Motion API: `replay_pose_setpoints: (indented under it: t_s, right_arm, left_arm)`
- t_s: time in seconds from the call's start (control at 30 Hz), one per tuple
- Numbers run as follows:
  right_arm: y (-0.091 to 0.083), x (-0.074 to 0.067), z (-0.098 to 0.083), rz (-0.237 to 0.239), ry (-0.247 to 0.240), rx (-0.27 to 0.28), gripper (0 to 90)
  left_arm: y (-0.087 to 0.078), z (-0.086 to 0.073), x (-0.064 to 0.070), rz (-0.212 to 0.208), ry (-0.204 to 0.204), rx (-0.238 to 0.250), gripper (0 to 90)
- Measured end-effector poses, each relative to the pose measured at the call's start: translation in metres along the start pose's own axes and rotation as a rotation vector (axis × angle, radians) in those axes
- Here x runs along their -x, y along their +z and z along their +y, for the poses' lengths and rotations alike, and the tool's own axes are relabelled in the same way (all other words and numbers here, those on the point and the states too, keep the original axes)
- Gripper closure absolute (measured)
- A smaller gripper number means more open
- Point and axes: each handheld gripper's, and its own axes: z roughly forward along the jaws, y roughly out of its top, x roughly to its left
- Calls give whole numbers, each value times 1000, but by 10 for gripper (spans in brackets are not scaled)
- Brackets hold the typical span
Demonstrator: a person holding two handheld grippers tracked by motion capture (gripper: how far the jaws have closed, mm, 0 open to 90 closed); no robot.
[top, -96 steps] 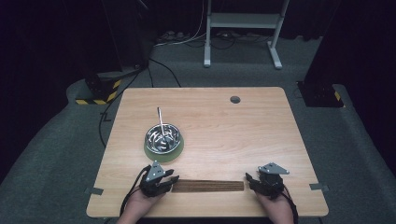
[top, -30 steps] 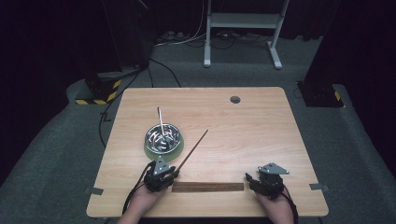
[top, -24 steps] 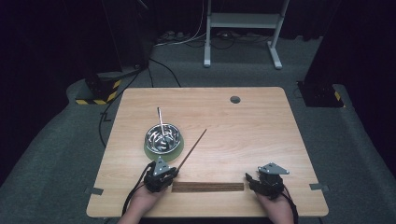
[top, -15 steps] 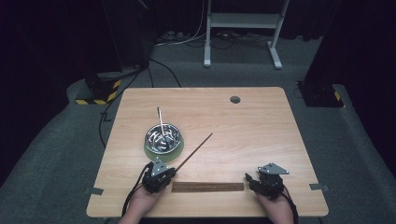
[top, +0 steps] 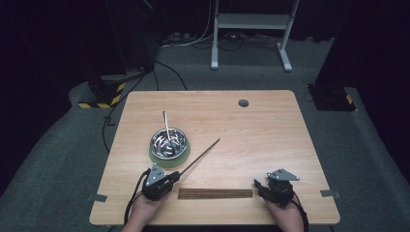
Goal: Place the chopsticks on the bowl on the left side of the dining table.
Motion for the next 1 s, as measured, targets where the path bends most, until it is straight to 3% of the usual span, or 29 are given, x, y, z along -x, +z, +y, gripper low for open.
replay_pose_setpoints:
  t_s: [0.3,0.37,0.6,0.7,1.0]
  right_arm:
    - [0,0,0,1,-2,0,384]
    - [0,0,0,2,-3,0,384]
    - [0,0,0,4,-2,0,384]
    - [0,0,0,4,-1,-1,384]
    - [0,0,0,4,-2,0,383]
  left_arm:
    - [-18,16,-1,39,0,85,839]
    - [-20,17,-2,40,12,89,839]
    - [-28,24,-6,37,-11,108,839]
    - [-33,28,-12,33,10,118,839]
    - [-40,32,-37,54,-19,117,839]
